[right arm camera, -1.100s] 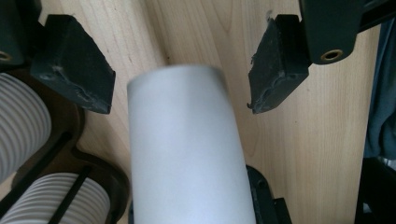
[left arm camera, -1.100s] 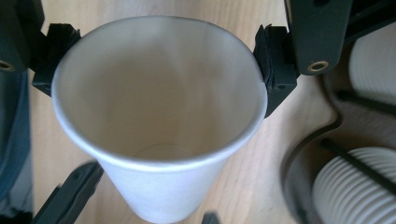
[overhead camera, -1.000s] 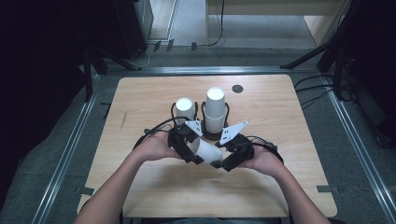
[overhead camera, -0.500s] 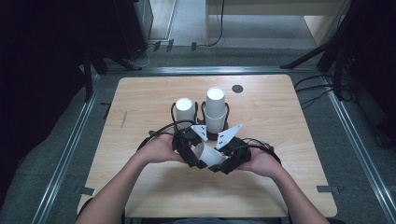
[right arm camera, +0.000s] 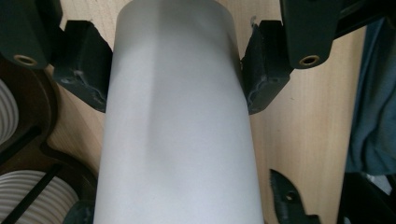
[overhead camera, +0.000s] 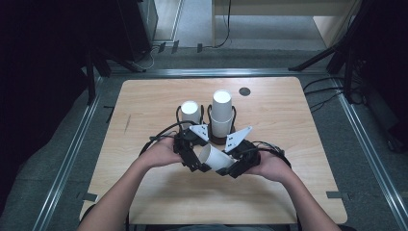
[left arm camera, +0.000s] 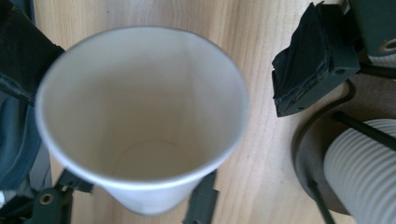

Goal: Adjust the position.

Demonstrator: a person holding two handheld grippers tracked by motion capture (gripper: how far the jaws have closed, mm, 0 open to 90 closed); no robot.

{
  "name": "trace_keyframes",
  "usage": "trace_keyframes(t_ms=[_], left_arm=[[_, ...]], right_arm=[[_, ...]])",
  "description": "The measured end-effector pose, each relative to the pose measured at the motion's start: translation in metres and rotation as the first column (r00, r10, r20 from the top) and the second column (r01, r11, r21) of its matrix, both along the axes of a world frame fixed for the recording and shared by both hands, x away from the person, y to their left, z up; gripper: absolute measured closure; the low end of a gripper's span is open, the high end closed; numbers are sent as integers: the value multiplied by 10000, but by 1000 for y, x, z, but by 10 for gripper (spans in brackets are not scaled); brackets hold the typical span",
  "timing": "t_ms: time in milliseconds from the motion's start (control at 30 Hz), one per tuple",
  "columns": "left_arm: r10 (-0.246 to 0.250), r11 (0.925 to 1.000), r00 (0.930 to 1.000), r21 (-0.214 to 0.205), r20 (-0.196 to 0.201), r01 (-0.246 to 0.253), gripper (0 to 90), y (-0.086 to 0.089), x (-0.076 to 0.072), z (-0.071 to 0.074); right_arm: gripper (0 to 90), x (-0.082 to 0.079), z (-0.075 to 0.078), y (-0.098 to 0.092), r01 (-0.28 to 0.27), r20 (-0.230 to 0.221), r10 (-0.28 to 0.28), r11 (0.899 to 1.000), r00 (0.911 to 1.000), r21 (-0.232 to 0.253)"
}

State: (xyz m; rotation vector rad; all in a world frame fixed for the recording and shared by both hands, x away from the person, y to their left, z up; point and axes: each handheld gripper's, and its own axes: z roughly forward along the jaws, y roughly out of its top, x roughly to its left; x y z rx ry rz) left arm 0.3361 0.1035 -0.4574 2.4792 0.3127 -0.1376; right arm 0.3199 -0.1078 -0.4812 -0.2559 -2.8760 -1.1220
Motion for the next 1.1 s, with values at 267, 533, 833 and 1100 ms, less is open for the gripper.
trace_keyframes(t_ms=[267, 533, 833, 1100], left_arm=[[513, 9962, 9986, -705, 123, -503, 17, 12, 1, 2], [689, 9851, 9976, -1578, -47, -688, 17, 18, -3, 4], [1447, 9701, 9891, -2005, 263, -1366, 18, 15, -11, 1], [1850, 9416, 9827, -2864, 6, -1771, 160, 10, -17, 4]], right_arm=[[320, 2, 5, -6, 205, 149, -207, 9997, 9997, 149], [320, 6, 13, -12, 323, -78, -317, 9961, 9995, 821], [320, 9, 18, -13, 278, -7, -279, 9931, 9996, 1139], [319, 10, 19, -8, 75, -50, -69, 9916, 10000, 1288]])
